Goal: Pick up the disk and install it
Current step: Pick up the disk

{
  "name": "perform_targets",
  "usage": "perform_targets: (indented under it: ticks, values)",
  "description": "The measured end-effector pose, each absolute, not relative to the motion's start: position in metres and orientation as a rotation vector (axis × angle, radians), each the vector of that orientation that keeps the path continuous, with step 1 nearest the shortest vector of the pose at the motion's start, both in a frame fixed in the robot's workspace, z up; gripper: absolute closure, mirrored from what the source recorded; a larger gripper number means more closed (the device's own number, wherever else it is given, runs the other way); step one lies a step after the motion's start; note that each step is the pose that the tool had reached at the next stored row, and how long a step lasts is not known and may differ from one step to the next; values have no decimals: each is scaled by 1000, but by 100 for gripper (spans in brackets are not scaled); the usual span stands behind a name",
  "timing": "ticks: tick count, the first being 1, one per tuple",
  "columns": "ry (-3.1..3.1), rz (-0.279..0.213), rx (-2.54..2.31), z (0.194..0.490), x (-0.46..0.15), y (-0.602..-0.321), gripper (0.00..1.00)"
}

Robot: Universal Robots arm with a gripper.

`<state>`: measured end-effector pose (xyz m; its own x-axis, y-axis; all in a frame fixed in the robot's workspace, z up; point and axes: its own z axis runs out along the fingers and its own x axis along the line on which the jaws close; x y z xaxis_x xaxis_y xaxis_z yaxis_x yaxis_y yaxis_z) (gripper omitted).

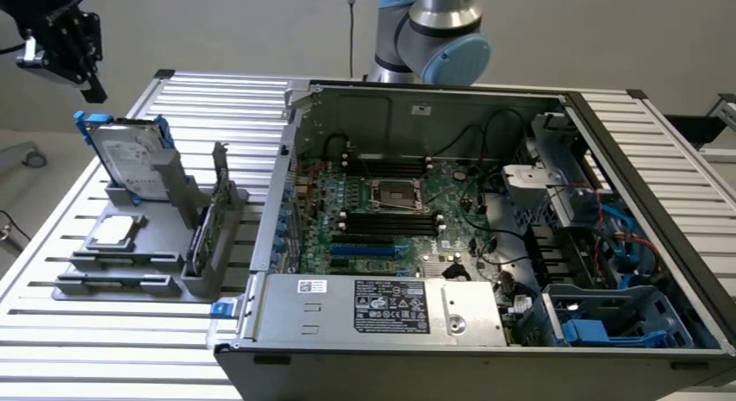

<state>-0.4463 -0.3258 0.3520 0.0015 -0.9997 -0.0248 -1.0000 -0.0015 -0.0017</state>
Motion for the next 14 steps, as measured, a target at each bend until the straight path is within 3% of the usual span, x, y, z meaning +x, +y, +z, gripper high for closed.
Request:
perform_targets:
  ticks: [4, 9, 14]
  values:
    - [2206, 25, -2210, 352, -446, -326, 88]
    - [2206, 25, -2210, 351, -446, -326, 64]
    - [2208, 21, -2213, 345, -446, -326, 52]
